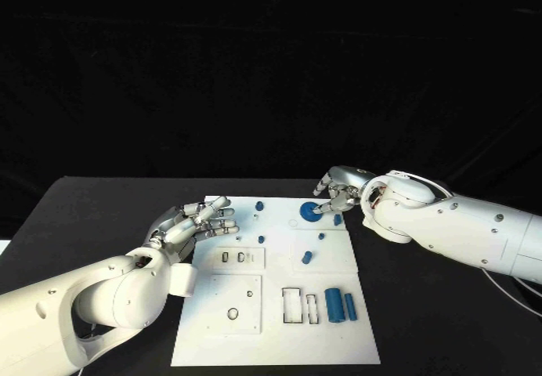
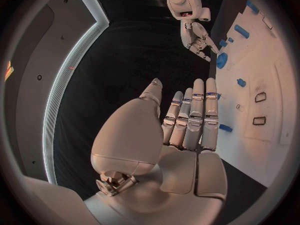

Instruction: Assemble the parts on the task board

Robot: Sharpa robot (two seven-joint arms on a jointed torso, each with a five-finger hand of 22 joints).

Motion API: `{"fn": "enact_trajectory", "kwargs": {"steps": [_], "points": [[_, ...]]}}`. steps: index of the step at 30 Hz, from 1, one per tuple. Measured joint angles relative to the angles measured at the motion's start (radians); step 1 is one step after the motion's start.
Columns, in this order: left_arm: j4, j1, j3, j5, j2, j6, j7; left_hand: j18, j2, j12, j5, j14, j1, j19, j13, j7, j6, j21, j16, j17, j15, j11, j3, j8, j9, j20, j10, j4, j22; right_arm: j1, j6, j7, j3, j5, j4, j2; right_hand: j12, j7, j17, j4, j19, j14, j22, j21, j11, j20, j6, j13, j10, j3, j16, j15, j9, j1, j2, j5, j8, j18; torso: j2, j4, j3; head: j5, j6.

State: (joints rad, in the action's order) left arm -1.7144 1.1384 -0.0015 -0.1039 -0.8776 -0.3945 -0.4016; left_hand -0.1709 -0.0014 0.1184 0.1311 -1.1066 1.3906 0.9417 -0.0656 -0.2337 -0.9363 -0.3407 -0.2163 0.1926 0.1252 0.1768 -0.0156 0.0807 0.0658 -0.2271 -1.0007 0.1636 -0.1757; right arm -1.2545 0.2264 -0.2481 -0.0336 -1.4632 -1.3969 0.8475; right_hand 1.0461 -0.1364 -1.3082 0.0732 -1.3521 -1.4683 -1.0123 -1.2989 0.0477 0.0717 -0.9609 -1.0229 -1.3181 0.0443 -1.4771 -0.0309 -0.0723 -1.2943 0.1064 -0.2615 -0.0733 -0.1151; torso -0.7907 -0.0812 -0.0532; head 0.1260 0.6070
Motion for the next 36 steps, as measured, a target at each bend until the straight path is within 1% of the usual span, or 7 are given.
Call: {"fn": "enact_trajectory", "kwargs": {"steps": [8, 16, 19, 26, 28, 31, 36], "points": [[0.0, 0.0, 0.0, 0.001, 0.0, 0.001, 0.001, 0.0, 0.0, 0.0, 0.0, 0.0, 0.0, 0.0, 0.0, 0.0, 0.0, 0.0, 0.0, 0.0, 0.0, 0.0, 0.0, 0.0, 0.0, 0.0, 0.0, 0.0, 0.0, 0.011, -0.013, -0.01, 0.002, -0.018, 0.029, -0.032, 0.054, -0.001, 0.0, 0.0, -0.004, 0.0, -0.014, -0.008, -0.001, 0.004, -0.014, -0.062, -0.008, 0.0, -0.006, 0.0, -0.003, -0.019, -0.019, -0.004, -0.01, 0.0, 0.0, -0.0005, -0.0011, 0.002, 0.005], [0.001, 0.0, 0.0, 0.002, 0.0, 0.002, 0.002, 0.0, 0.0, 0.0, 0.0, 0.0, 0.0, 0.0, 0.0, 0.0, 0.0, 0.0, 0.0, 0.001, 0.0, 0.0, 0.0, 0.0, 0.0, 0.0, 0.0, 0.0, 0.0, 0.017, -0.024, -0.014, 0.002, -0.034, 0.039, -0.049, 0.134, 0.003, 0.0, 0.0, -0.009, 0.0, -0.036, -0.026, -0.004, 0.0, -0.027, -0.148, -0.043, 0.0, -0.024, 0.0, -0.005, -0.025, -0.025, -0.004, -0.022, 0.0, 0.001, -0.0014, -0.0018, 0.002, 0.009], [0.001, 0.0, 0.0, 0.003, 0.0, 0.002, 0.002, 0.0, 0.0, 0.0, 0.0, 0.0, 0.0, 0.0, 0.0, 0.0, 0.0, 0.0, 0.0, 0.001, 0.0, 0.0, 0.0, 0.0, 0.0, 0.0, 0.0, 0.0, 0.0, 0.019, -0.031, -0.019, 0.002, -0.038, 0.045, -0.052, 0.162, 0.003, 0.0, 0.0, -0.018, 0.0, -0.053, -0.034, -0.004, 0.0, -0.028, -0.178, -0.053, 0.0, -0.036, 0.0, -0.005, -0.03, -0.03, -0.022, -0.022, 0.0, 0.001, -0.0014, -0.0017, 0.002, 0.011], [0.002, 0.0, 0.0, 0.005, 0.0, 0.003, 0.002, 0.0, 0.0, 0.0, 0.0, 0.0, 0.0, 0.0, 0.0, 0.0, 0.0, 0.0, 0.0, 0.001, 0.0, 0.0, 0.0, 0.0, 0.0, 0.0, 0.0, 0.0, 0.0, 0.019, -0.041, -0.026, 0.001, -0.04, 0.057, -0.059, 0.17, 0.003, 0.0, 0.003, -0.018, 0.0, -0.059, -0.038, -0.004, 0.0, -0.035, -0.192, -0.054, 0.003, -0.036, 0.0, -0.004, -0.034, -0.034, -0.027, -0.023, 0.0, 0.001, -0.0018, -0.0023, 0.002, 0.012], [0.002, 0.0, 0.0, 0.005, 0.0, 0.003, 0.002, 0.0, 0.0, 0.0, 0.0, 0.0, 0.0, 0.0, 0.0, 0.0, 0.0, 0.0, 0.0, 0.001, 0.0, 0.0, -0.001, 0.0, 0.0, 0.0, 0.0, -0.001, 0.0, 0.019, -0.044, -0.028, 0.0, -0.04, 0.059, -0.061, 0.178, 0.005, 0.0, 0.005, -0.018, 0.0, -0.06, -0.038, -0.004, 0.0, -0.036, -0.198, -0.054, 0.005, -0.036, 0.0, -0.004, -0.035, -0.035, -0.028, -0.028, 0.01, 0.001, -0.0018, -0.0023, 0.001, 0.013], [0.002, 0.0, 0.0, 0.005, 0.0, 0.003, 0.002, 0.0, 0.0, 0.0, 0.0, 0.0, 0.0, 0.0, 0.0, 0.0, 0.0, 0.0, 0.0, 0.001, 0.0, 0.0, -0.003, 0.0, 0.0, 0.0, 0.0, -0.003, 0.0, 0.018, -0.046, -0.029, -0.001, -0.04, 0.061, -0.063, 0.18, 0.004, 0.0, 0.006, -0.018, 0.0, -0.063, -0.038, -0.004, 0.0, -0.043, -0.205, -0.054, 0.006, -0.04, 0.0, -0.006, -0.035, -0.035, -0.028, -0.031, 0.01, 0.001, -0.0018, -0.0022, 0.001, 0.014], [0.002, 0.0, 0.0, 0.006, 0.0, 0.003, 0.002, 0.0, 0.0, 0.0, 0.0, 0.0, 0.0, 0.0, 0.0, 0.0, 0.0, 0.0, 0.0, 0.001, 0.0, 0.0, -0.003, 0.0, 0.0, 0.0, 0.0, -0.003, 0.0, 0.018, -0.049, -0.03, -0.002, -0.043, 0.067, -0.065, 0.185, 0.007, 0.0, 0.002, -0.018, 0.0, -0.067, -0.042, -0.004, 0.0, -0.048, -0.212, -0.054, 0.017, -0.04, 0.0, -0.005, -0.05, -0.05, -0.021, -0.031, 0.01, 0.001, -0.0014, -0.0022, 0.0, 0.015]]}}
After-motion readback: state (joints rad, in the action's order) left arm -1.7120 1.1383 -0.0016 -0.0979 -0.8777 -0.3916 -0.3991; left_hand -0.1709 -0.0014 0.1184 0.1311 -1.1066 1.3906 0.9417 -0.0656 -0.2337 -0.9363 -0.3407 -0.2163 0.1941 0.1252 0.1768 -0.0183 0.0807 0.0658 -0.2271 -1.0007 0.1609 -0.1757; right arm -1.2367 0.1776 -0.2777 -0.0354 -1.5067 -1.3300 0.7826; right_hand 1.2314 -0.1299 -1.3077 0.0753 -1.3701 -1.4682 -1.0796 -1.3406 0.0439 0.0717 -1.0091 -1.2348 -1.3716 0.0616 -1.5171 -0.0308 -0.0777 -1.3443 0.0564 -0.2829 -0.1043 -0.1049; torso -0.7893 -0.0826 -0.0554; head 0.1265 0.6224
